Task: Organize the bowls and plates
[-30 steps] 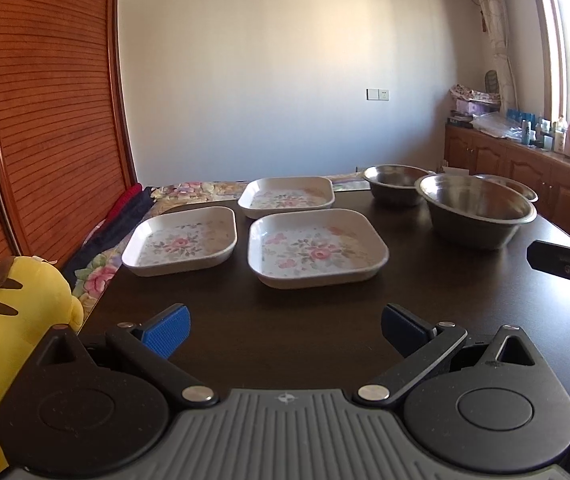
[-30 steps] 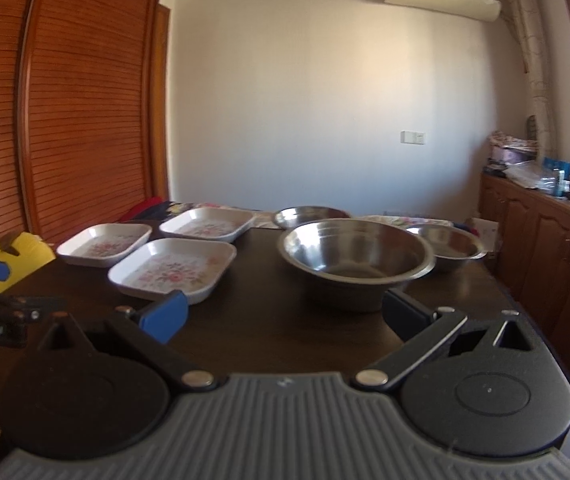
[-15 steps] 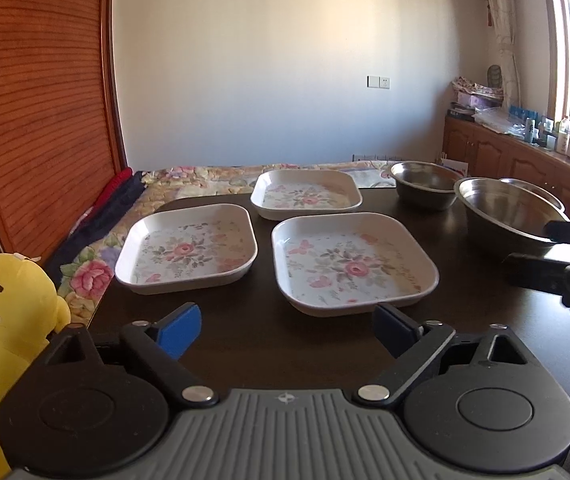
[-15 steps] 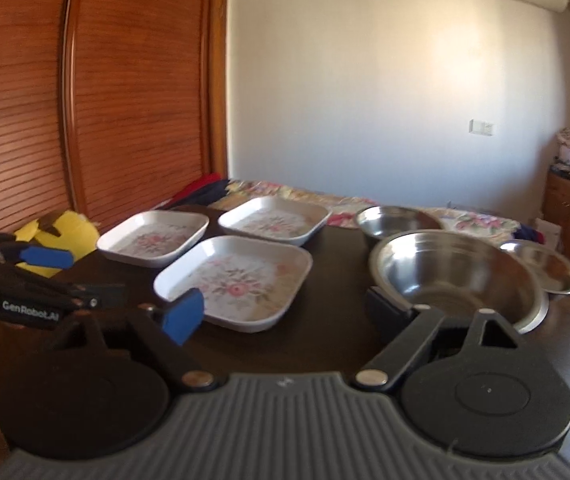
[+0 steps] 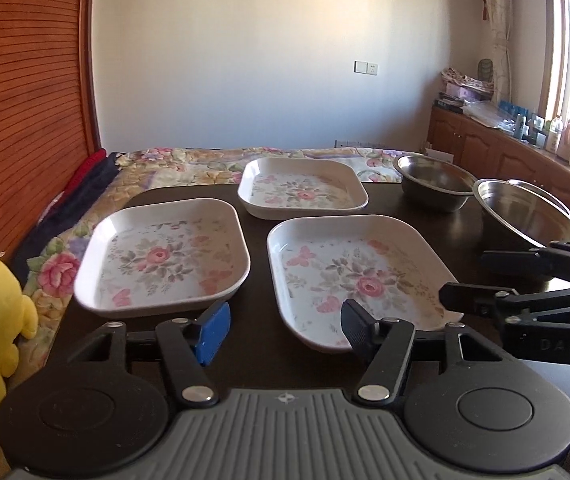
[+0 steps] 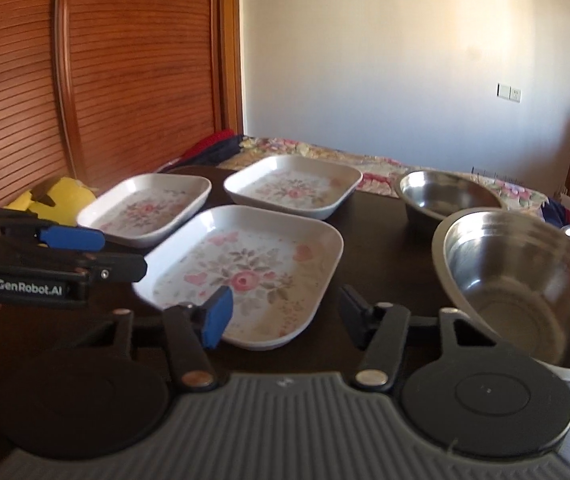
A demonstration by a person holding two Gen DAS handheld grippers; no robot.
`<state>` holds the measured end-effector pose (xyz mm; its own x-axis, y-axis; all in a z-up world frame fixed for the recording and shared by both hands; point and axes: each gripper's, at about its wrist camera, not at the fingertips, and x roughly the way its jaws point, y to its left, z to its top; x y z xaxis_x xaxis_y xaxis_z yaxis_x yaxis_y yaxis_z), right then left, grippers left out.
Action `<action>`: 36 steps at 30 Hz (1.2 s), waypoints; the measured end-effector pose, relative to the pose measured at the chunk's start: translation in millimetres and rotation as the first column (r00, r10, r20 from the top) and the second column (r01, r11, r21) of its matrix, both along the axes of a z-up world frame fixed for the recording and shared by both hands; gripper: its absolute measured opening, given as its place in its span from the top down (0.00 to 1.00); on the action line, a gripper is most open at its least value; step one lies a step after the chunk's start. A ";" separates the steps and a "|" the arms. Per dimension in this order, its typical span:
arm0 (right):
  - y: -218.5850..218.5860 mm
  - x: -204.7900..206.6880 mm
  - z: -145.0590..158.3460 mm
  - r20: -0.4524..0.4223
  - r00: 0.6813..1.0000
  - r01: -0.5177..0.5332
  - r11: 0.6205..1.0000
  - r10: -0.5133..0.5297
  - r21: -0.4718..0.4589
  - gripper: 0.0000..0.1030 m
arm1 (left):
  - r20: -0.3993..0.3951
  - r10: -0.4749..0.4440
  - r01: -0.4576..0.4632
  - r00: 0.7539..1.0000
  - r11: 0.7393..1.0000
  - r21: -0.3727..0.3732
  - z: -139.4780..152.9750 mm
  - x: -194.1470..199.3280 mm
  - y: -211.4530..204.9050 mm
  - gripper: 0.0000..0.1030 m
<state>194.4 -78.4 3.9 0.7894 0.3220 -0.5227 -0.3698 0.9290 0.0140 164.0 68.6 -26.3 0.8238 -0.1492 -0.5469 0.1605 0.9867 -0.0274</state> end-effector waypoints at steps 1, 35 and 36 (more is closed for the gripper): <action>1.3 2.4 -0.8 -0.002 1.000 0.002 1.000 -0.002 -0.004 0.46 | -0.003 -0.003 0.003 1.000 1.000 -0.002 -1.2 3.4 0.3 0.38; -9.2 48.5 -18.4 -0.109 0.992 0.061 0.997 -0.055 0.051 0.75 | -0.068 -0.014 0.013 0.998 1.000 -0.019 -20.7 46.8 -2.2 0.78; -10.6 48.1 -18.7 -0.110 0.992 0.062 0.997 -0.056 0.055 0.76 | -0.067 -0.014 0.013 0.998 1.000 -0.020 -20.8 47.0 -2.1 0.79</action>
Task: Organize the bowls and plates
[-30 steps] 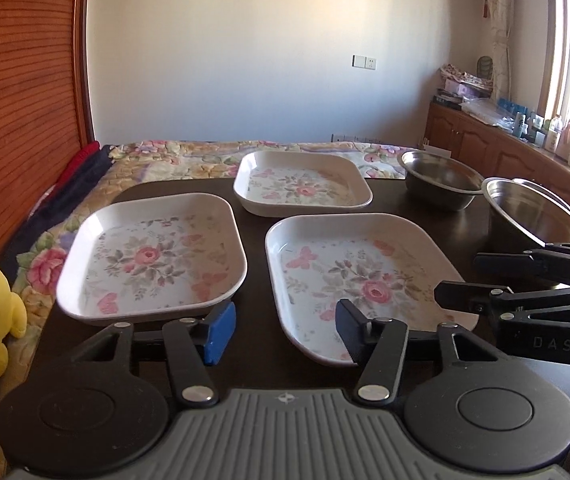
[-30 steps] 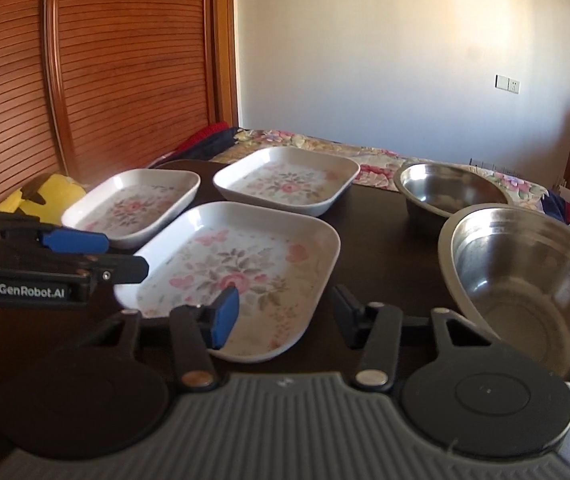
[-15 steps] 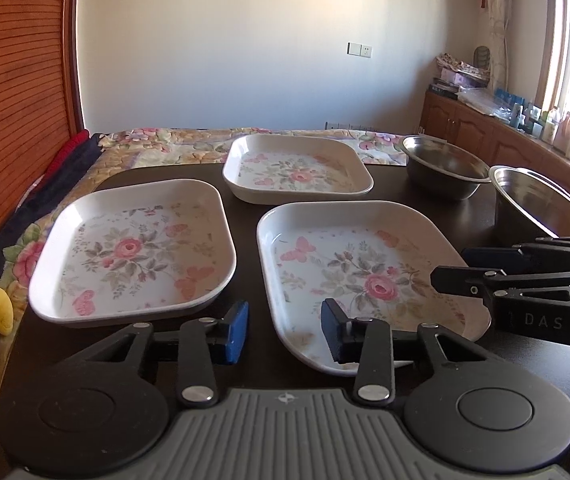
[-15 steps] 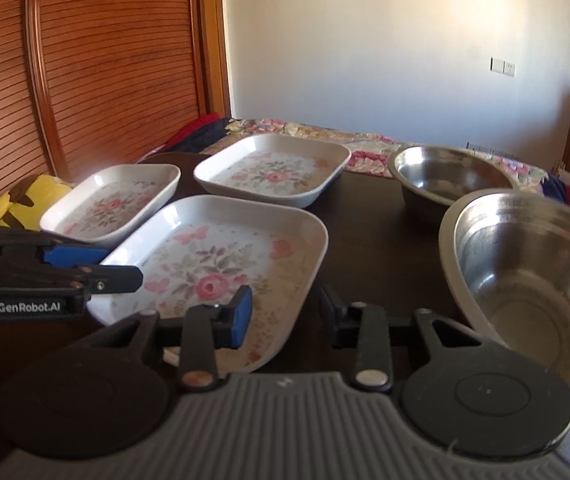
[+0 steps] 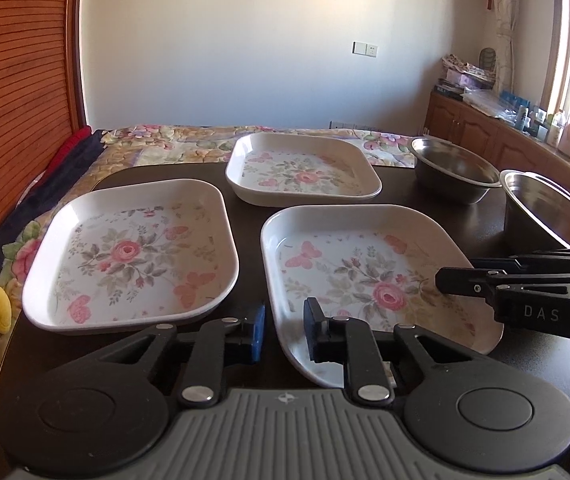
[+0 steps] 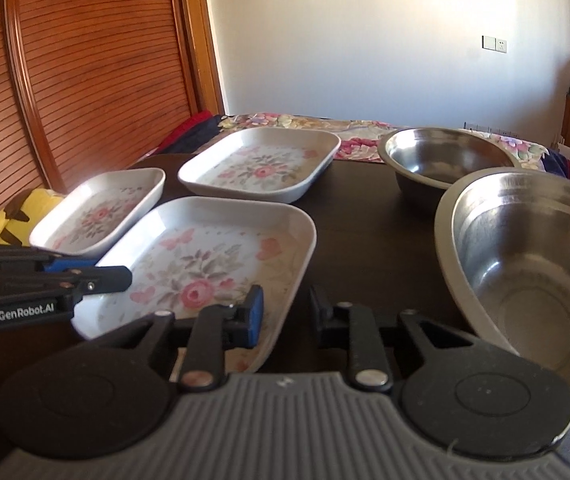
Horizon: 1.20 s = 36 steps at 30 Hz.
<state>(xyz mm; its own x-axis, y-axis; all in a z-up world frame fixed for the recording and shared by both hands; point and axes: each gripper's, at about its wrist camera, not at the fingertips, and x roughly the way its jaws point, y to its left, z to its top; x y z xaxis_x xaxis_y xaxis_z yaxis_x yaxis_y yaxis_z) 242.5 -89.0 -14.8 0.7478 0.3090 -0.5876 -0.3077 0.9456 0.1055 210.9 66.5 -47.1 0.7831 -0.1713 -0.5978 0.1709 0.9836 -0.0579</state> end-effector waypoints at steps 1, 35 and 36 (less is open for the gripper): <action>-0.3 0.0 -0.3 0.001 1.000 -0.002 1.000 0.002 0.002 0.76 | 0.000 -0.002 0.002 1.000 1.000 -0.002 0.2 0.0 0.4 0.80; -24.8 -71.1 8.3 0.042 0.998 0.036 0.991 -0.042 0.126 0.82 | 0.037 -0.032 0.033 0.999 0.999 -0.016 14.6 -83.2 -17.2 0.82; -25.6 -74.3 8.3 0.044 0.998 0.037 0.991 -0.043 0.129 0.82 | 0.039 -0.032 0.033 0.999 0.999 -0.017 14.6 -86.2 -17.7 0.82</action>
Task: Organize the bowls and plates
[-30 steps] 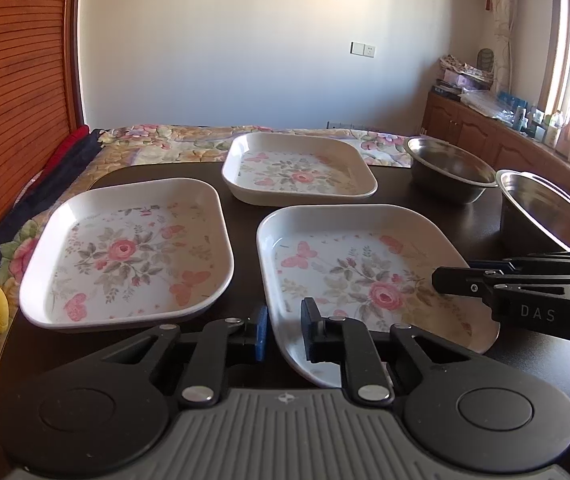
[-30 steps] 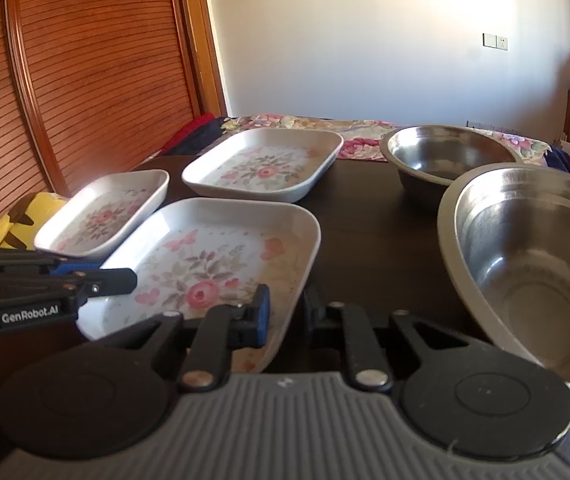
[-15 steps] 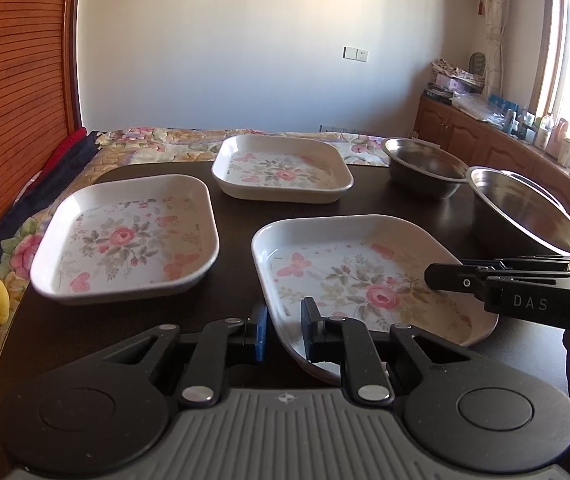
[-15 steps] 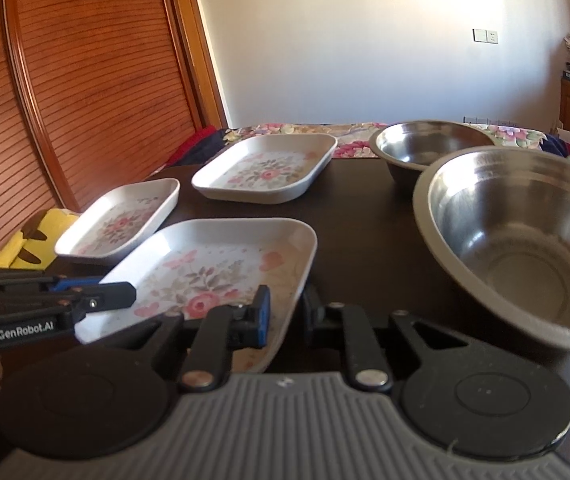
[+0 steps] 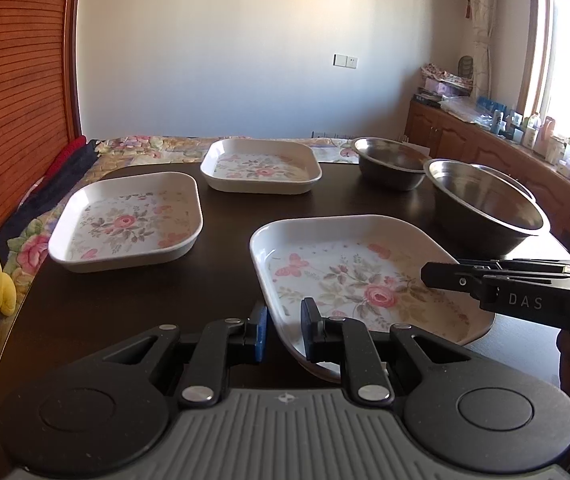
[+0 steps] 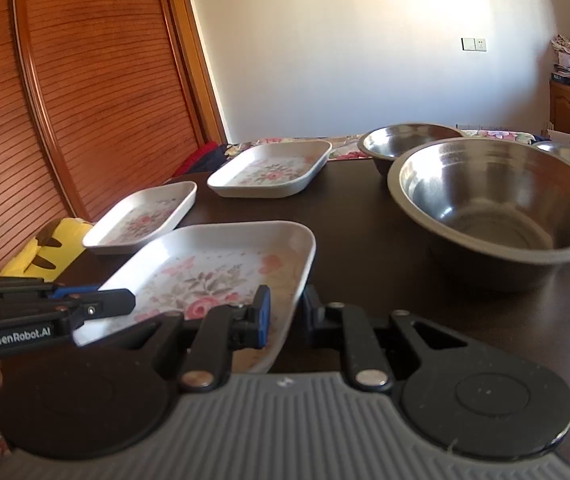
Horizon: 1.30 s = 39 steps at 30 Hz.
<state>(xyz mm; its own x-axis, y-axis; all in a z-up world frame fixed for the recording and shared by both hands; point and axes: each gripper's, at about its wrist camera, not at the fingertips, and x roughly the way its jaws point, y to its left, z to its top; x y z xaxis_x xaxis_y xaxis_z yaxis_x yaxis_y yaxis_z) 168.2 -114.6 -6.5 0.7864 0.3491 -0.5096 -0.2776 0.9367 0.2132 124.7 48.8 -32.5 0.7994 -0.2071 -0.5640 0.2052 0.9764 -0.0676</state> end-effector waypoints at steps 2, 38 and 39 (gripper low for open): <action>-1.4 -6.6 -0.5 0.006 1.000 0.001 1.000 -0.001 0.007 0.82 | 0.002 -0.001 0.001 1.000 1.000 -0.003 -0.4 -6.2 -0.5 0.82; 4.1 -56.1 -20.1 0.018 0.999 0.030 0.999 -0.030 0.015 0.82 | -0.008 0.012 -0.012 1.000 1.000 -0.009 -24.7 -42.8 -2.4 0.81; 4.3 -56.3 -19.9 0.018 0.999 0.029 0.999 -0.029 0.015 0.82 | -0.012 0.012 -0.013 1.000 1.000 -0.014 -24.5 -42.9 -1.9 0.81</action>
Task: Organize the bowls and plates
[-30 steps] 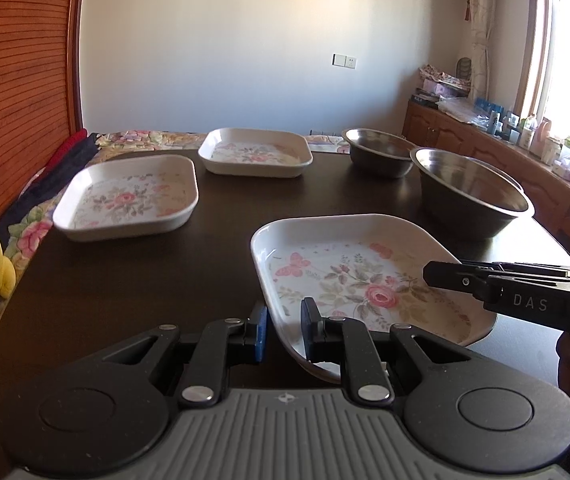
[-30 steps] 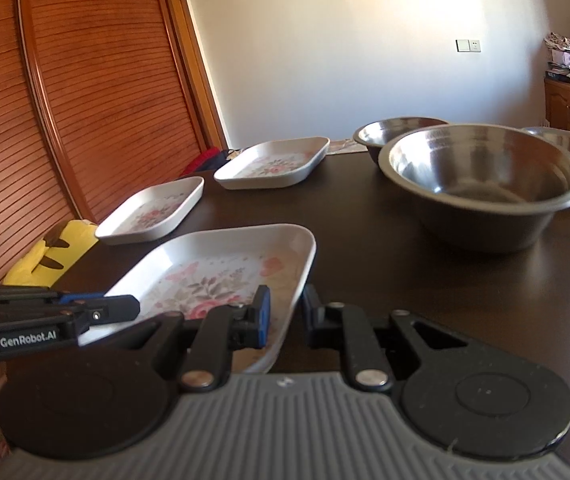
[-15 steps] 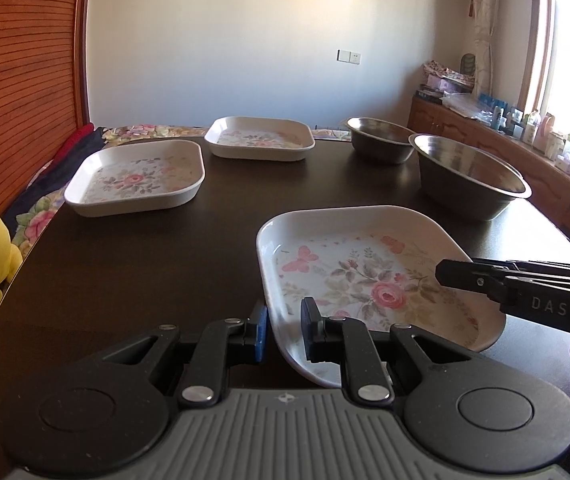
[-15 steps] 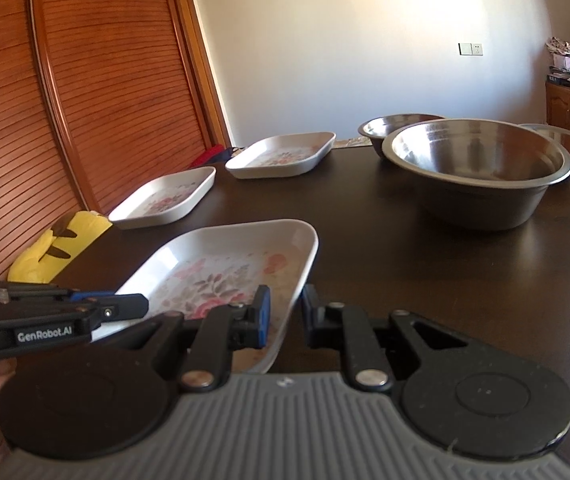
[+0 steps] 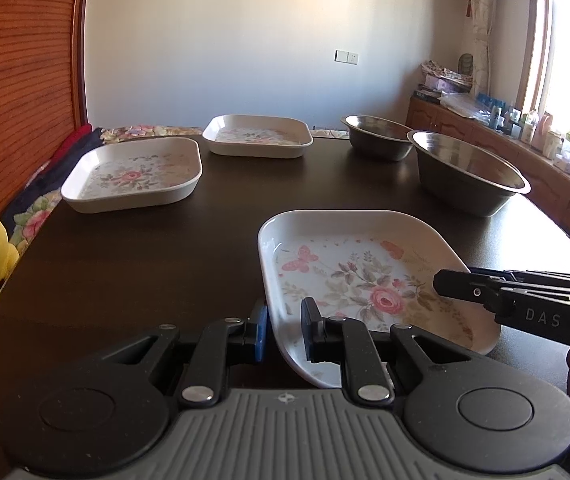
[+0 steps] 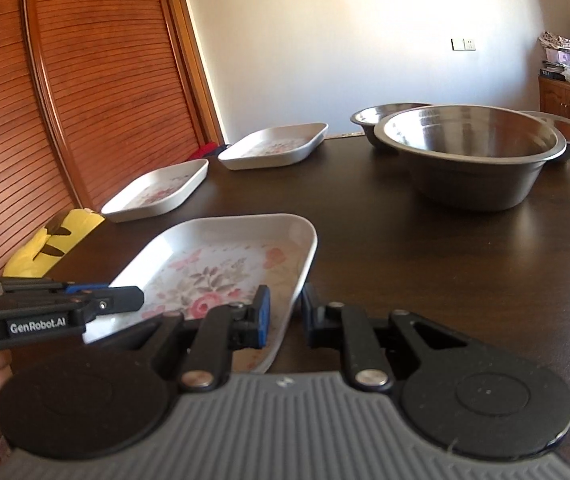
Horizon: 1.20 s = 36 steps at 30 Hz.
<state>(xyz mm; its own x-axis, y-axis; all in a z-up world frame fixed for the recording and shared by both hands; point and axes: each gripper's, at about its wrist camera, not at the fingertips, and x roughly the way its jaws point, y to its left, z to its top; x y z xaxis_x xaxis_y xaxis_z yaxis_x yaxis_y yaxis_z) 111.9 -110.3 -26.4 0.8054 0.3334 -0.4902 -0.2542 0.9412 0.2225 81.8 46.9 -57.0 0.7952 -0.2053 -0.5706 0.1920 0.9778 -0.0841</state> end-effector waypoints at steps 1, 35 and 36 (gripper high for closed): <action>-0.5 0.1 0.2 0.000 1.000 0.002 1.000 -0.002 0.001 0.82 | -0.003 0.003 -0.003 1.000 1.000 -0.001 0.5 0.3 0.8 0.81; -9.6 11.2 37.8 0.107 0.994 -0.023 0.999 0.020 0.030 0.74 | 0.001 0.090 -0.090 0.996 0.990 0.109 39.2 21.7 20.0 0.00; -8.5 11.9 38.4 0.107 0.994 -0.028 0.999 0.025 0.027 0.74 | 0.003 0.094 -0.094 0.996 0.989 0.113 38.9 21.8 20.9 0.00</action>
